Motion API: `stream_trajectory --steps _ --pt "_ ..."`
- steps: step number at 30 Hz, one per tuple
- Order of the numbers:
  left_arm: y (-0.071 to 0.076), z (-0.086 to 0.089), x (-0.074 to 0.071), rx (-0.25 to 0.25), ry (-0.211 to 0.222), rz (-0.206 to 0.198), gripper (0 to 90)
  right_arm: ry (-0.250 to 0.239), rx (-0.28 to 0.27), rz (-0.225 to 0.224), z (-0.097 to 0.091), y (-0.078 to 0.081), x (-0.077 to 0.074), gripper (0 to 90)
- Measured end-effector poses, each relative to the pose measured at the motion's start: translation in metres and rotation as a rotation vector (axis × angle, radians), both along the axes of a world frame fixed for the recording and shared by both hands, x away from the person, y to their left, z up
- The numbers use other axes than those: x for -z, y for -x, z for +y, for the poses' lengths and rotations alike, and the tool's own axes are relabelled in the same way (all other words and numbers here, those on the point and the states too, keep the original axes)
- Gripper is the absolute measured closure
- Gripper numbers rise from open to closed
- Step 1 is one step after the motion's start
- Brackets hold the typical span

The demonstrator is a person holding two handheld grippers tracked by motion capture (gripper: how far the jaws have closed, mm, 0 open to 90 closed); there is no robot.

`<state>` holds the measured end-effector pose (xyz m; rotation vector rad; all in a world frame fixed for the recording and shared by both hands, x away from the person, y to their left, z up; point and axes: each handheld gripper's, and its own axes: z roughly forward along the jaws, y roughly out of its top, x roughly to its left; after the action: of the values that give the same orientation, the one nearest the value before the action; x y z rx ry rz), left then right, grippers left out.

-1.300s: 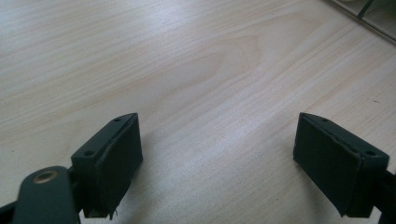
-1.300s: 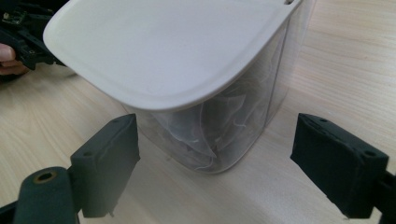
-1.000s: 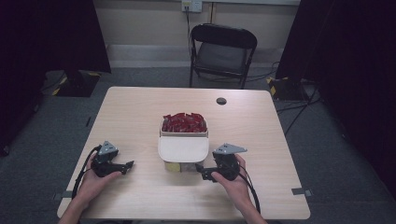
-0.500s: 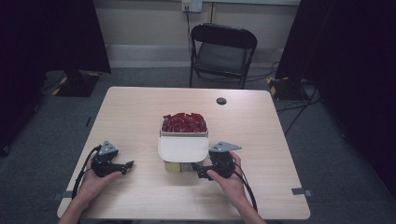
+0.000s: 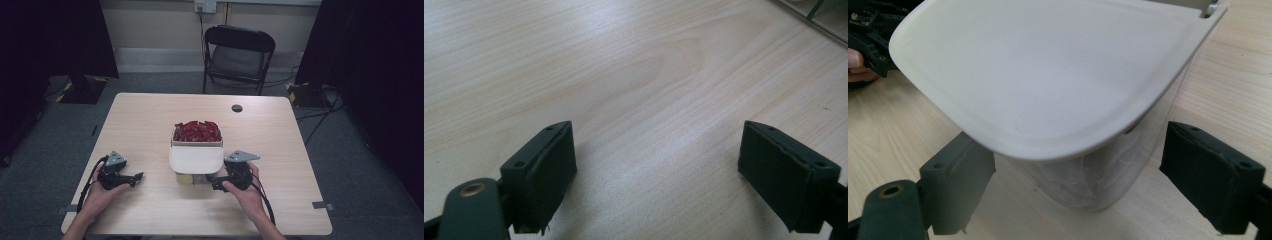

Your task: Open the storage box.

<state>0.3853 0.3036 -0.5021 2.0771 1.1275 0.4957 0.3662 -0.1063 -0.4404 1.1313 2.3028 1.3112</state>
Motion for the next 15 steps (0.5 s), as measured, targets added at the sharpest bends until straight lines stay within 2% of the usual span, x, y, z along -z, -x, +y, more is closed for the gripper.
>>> stream_trajectory --steps 15 --pt "0.0000 0.0000 0.0000 0.000 0.000 0.000 15.0 -0.003 -0.006 -0.013 -0.0001 0.0004 -0.0052 13.8"
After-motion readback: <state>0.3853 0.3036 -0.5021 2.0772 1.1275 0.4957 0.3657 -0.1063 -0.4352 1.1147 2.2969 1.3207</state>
